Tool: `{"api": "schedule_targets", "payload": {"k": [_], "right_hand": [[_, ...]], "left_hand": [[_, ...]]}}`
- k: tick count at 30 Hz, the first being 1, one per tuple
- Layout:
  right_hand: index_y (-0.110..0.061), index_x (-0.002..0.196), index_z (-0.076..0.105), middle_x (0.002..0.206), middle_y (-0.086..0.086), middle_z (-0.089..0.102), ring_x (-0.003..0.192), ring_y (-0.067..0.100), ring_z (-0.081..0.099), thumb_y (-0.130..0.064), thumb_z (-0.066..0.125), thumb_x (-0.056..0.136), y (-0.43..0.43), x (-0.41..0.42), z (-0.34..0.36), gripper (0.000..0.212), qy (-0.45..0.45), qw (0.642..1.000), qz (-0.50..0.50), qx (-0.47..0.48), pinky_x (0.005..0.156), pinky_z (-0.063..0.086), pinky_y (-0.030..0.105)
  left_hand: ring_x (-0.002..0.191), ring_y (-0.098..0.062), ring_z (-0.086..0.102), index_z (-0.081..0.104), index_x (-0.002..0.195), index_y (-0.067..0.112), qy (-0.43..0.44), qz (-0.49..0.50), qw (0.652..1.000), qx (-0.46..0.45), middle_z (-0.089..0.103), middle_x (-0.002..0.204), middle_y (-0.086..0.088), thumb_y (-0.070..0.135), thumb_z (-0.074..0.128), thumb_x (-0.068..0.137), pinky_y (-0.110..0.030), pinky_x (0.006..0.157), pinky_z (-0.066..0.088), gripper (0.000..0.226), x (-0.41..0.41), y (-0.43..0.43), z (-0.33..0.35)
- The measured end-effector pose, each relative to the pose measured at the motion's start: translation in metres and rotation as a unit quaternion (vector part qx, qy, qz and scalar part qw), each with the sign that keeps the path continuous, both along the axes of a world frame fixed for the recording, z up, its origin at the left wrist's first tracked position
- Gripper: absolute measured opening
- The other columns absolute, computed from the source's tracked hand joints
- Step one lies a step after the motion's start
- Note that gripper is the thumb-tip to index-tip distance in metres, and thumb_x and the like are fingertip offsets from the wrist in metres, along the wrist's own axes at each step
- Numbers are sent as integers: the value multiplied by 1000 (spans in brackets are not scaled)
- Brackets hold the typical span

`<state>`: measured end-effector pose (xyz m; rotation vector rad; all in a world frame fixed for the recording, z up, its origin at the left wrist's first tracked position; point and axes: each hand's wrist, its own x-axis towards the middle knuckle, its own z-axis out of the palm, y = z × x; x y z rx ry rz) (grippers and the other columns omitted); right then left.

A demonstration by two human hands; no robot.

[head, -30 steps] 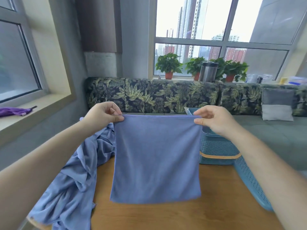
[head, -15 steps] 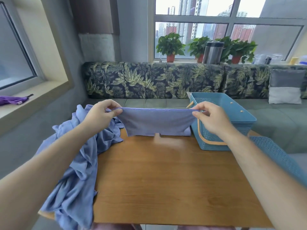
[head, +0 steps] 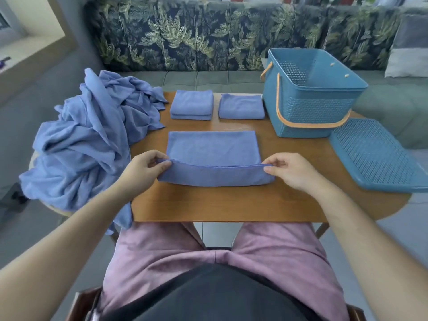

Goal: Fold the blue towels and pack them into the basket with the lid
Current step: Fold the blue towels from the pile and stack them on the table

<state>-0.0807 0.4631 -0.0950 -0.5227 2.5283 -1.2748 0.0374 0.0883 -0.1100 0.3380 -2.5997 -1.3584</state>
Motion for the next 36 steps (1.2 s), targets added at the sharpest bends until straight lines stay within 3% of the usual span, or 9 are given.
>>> {"api": "schedule_targets", "payload": {"k": [6,13,24,26,28,30,32,34,36], "right_hand": [[-19,96,74,91,-5,72,83,7,66,-15,72,91,-26,-46,8,6,53,994,-89,-19,77,49,20],[-21,93,71,92,-7,69,88,10,63,-19,70,91,-61,-116,-10,3,70,989,-128,38,69,42,18],[-28,90,67,101,-5,64,95,20,63,-31,65,93,-83,-154,-48,4,95,972,-158,147,77,49,33],[-26,105,66,110,-2,62,102,24,62,-33,62,95,-86,-150,-42,12,97,965,-161,181,80,48,35],[-24,129,58,129,3,57,116,31,55,-34,56,99,-94,-135,-35,31,154,936,-156,275,90,45,41],[-25,144,48,147,6,46,131,35,43,-34,49,101,-114,-108,-30,44,233,909,-144,315,102,37,46],[-28,155,34,164,6,26,149,34,24,-37,39,104,-140,-79,-34,52,235,919,-100,299,117,22,48],[-27,160,21,169,5,9,155,32,5,-43,29,106,-163,-58,-50,57,199,930,-62,301,125,6,49],[-25,161,19,170,6,7,156,33,1,-47,24,106,-171,-47,-67,60,184,929,-57,316,125,1,50]], "left_hand": [[82,-6,59,68,95,24,17,64,998,5,68,91,6,35,67,94,-25,72,46,11,-52,-7,13],[86,-9,60,66,99,19,-9,93,996,-15,67,94,5,33,65,95,-18,68,42,15,-123,-20,7],[82,-12,59,72,96,17,-24,125,988,-86,65,84,6,28,68,91,-17,71,44,13,-170,-35,-39],[91,-17,58,71,103,19,-16,116,983,-144,64,93,1,28,67,91,-29,83,49,15,-172,-34,-41],[109,-25,54,69,114,21,23,113,955,-274,61,113,-1,25,64,92,-41,95,45,23,-170,-27,-44],[126,-28,50,68,120,23,105,58,934,-336,58,132,0,23,59,91,-44,98,42,30,-169,-11,-45],[140,-25,43,64,131,23,131,-79,935,-321,52,147,0,24,52,94,-44,109,38,39,-174,9,-45],[151,-19,24,49,147,28,65,-197,931,-300,35,160,4,28,43,102,-41,120,20,45,-176,25,-48],[154,-14,9,33,154,36,-4,-243,917,-315,19,165,11,39,31,107,-41,124,8,48,-179,30,-53]]}}
